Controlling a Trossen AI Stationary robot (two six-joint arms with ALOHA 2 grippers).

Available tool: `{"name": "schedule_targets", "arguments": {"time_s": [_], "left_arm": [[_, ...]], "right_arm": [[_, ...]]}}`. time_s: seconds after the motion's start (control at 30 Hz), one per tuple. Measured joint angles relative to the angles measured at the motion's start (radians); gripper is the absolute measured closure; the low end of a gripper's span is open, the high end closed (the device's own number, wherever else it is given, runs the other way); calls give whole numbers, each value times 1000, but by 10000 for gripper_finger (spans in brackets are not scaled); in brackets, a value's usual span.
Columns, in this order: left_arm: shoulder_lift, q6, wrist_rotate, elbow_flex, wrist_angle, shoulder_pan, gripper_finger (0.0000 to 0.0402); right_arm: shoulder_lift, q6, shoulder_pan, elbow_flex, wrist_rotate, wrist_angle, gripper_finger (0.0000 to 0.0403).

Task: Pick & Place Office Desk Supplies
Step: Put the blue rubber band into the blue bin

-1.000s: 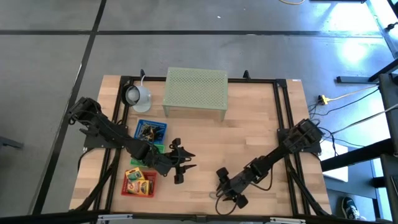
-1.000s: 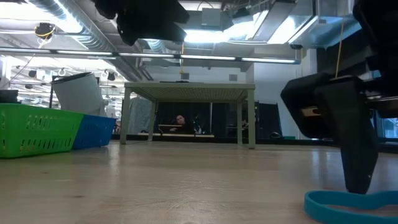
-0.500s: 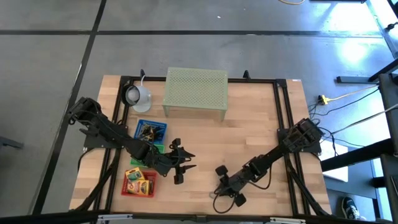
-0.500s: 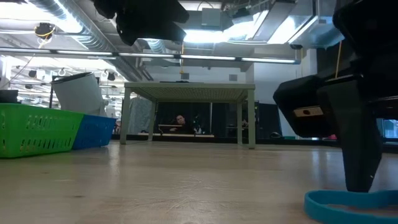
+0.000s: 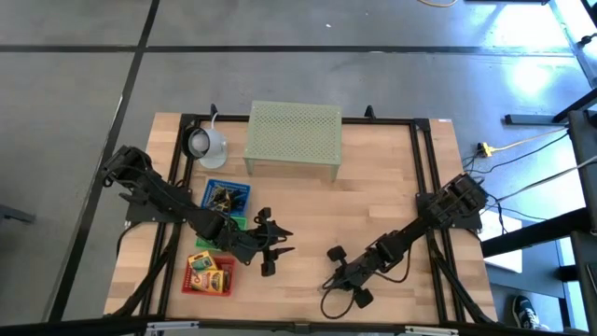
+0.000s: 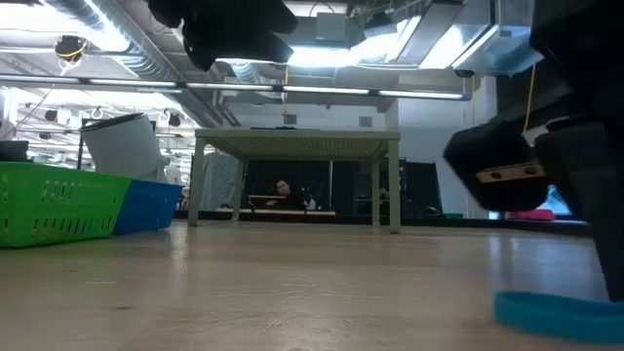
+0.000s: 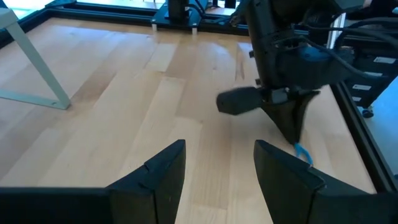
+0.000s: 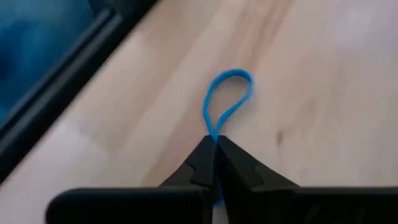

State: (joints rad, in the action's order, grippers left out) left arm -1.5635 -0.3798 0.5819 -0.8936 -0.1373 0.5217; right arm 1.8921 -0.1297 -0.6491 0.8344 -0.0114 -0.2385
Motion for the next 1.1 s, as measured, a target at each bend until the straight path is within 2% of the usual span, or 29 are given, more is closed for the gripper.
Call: {"name": "schedule_targets", "arguments": {"time_s": [0.13, 0.33, 0.5, 0.73, 1.1], "left_arm": [[0, 0, 0, 0, -11, 0, 217], [0, 15, 0, 0, -25, 0, 217], [1, 131, -24, 0, -66, 4, 217], [0, 294, -50, 0, -233, 6, 202], [-36, 313, -69, 0, -326, -32, 140]], "right_arm": [[-85, -8, 0, -4, -91, 117, 392], [-226, -16, 7, -2, -291, 119, 391], [-324, -16, 21, -1, -424, 88, 391], [-368, 40, 40, 0, -441, 50, 390], [-369, 76, 87, 0, -441, -20, 390]]}}
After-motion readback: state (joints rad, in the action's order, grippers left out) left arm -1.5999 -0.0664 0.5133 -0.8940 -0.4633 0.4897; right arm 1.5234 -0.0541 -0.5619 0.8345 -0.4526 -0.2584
